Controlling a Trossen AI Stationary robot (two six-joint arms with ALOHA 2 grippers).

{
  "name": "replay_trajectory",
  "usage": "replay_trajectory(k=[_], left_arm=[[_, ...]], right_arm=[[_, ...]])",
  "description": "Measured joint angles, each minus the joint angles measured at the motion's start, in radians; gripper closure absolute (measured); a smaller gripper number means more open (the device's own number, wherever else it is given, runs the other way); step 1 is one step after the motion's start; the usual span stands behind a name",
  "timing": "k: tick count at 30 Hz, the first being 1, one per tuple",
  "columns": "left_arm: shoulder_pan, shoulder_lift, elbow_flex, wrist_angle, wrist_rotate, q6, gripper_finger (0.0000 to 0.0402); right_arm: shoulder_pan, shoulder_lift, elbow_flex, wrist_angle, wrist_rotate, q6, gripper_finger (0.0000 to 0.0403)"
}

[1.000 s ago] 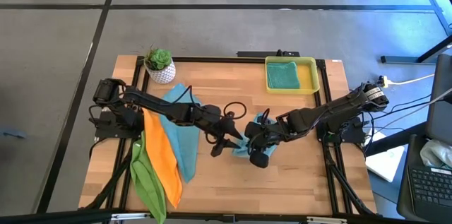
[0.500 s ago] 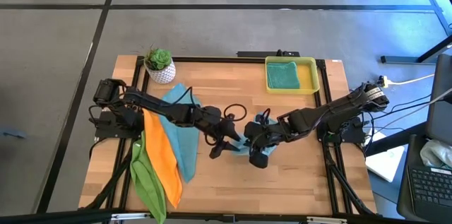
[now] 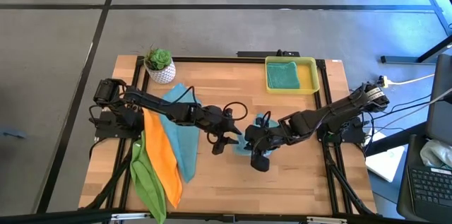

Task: Fold microfiber towels
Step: Fold the right blue microfiber towel

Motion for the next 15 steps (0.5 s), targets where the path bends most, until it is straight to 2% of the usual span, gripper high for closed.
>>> replay_trajectory(k=[11, 15], left_arm=[[-0.030, 0.023, 0.000, 0.008, 0.013, 0.046, 0.0230], [-0.048, 0.049, -0.001, 0.003, -0.045, 0.047, 0.0230]], right_arm=[[0.000, 0.000, 0.000, 0.031, 0.000, -0.002, 0.0391], [0.000, 0.000, 0.000, 0.032, -0.001, 0.001, 0.0391]])
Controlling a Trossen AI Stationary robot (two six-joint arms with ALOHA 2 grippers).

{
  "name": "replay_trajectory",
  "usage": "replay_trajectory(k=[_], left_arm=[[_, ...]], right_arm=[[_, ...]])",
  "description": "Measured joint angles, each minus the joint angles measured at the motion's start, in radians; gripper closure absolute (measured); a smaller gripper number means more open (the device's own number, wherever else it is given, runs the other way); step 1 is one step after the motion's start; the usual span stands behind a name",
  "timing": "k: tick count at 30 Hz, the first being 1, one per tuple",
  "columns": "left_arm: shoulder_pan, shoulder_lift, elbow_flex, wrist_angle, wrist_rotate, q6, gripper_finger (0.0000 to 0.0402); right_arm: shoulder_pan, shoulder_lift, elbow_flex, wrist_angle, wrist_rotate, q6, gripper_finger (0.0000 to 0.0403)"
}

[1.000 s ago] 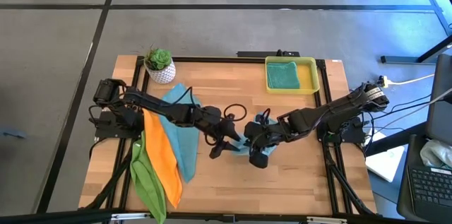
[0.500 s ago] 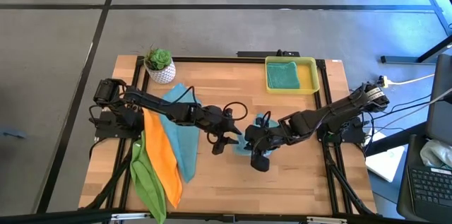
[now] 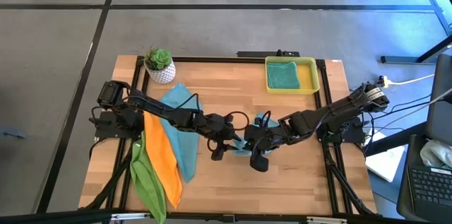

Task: Fold microfiber towels
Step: Fold the right blue microfiber towel

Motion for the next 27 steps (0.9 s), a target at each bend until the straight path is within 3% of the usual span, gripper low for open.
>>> replay_trajectory(k=[5, 10, 20, 23, 27], left_arm=[[0.001, -0.004, 0.002, 0.009, -0.077, 0.001, 0.0236], [0.017, -0.011, 0.002, 0.004, -0.083, 0.000, 0.0262], [0.019, -0.011, 0.002, 0.008, -0.014, 0.002, 0.0392], [0.020, -0.011, 0.002, 0.016, -0.017, 0.040, 0.0394], [0.020, -0.011, 0.002, 0.030, -0.021, 0.108, 0.0362]], right_arm=[[0.000, 0.000, 0.000, -0.008, -0.033, 0.010, 0.0391], [0.000, 0.000, 0.000, -0.022, -0.036, 0.025, 0.0391], [0.023, 0.000, 0.000, -0.023, -0.035, 0.026, 0.0391], [0.031, 0.000, 0.000, -0.024, -0.034, 0.027, 0.0391], [0.034, 0.000, 0.000, -0.024, -0.035, 0.029, 0.0391]])
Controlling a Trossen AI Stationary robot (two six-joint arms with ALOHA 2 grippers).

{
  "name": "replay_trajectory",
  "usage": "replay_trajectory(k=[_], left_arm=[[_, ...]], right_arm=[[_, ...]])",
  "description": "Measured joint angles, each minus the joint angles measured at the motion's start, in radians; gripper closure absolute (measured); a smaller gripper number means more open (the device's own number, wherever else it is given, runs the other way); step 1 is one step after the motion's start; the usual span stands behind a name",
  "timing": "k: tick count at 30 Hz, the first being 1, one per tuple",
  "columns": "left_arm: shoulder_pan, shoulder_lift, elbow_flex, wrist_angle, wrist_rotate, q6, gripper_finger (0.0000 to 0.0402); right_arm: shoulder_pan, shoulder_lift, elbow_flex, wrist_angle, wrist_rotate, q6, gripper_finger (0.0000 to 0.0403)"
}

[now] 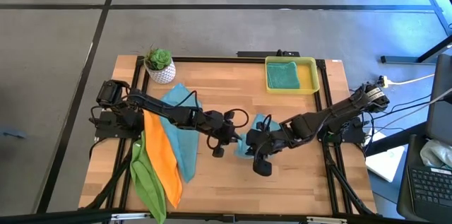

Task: Fold microfiber towels
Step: Fold the right blue microfiber towel

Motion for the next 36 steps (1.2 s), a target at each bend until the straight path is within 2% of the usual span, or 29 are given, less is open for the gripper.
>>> replay_trajectory(k=[7, 15, 25, 32, 36], left_arm=[[-0.002, 0.000, 0.000, 0.050, -0.002, 0.085, 0.0308], [-0.003, 0.000, 0.000, 0.066, 0.023, 0.169, 0.0282], [-0.002, 0.064, 0.001, 0.097, 0.047, 0.171, 0.0280], [-0.002, 0.075, 0.001, 0.139, 0.023, 0.125, 0.0280], [-0.002, 0.075, 0.016, 0.115, 0.023, 0.118, 0.0296]], right_arm=[[0.000, 0.000, 0.000, 0.000, -0.001, 0.000, 0.0391], [0.000, 0.000, 0.000, 0.003, -0.034, -0.008, 0.0391], [0.014, 0.000, 0.000, 0.042, -0.053, -0.047, 0.0391], [0.045, 0.000, 0.000, 0.045, -0.053, -0.053, 0.0391], [0.057, 0.000, 0.000, 0.004, -0.036, -0.023, 0.0391]])
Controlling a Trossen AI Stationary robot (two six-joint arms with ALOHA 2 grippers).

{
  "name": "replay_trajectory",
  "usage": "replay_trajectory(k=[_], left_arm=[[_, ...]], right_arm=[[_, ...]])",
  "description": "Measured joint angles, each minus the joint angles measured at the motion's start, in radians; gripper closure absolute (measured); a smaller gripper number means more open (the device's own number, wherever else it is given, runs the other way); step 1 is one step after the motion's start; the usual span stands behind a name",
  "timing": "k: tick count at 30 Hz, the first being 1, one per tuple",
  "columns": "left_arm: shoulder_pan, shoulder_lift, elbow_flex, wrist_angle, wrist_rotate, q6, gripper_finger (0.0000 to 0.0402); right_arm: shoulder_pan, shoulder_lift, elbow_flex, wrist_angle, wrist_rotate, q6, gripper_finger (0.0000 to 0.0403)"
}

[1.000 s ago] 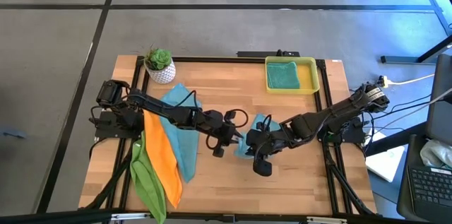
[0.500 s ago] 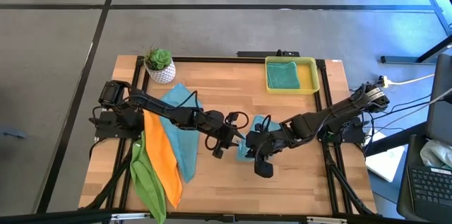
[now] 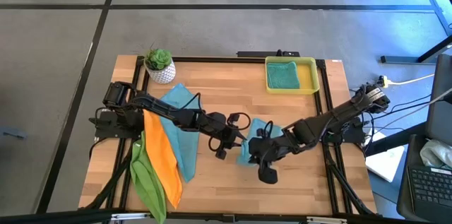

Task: Fold microfiber towels
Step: Fold the right blue microfiber towel

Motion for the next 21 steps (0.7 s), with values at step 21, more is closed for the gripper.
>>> replay_trajectory(k=[21], left_arm=[[0.077, 0.048, 0.118, -0.169, -0.044, -0.017, 0.0400]], right_arm=[[0.015, 0.000, -0.009, -0.490, 0.328, 0.257, 0.0391]])
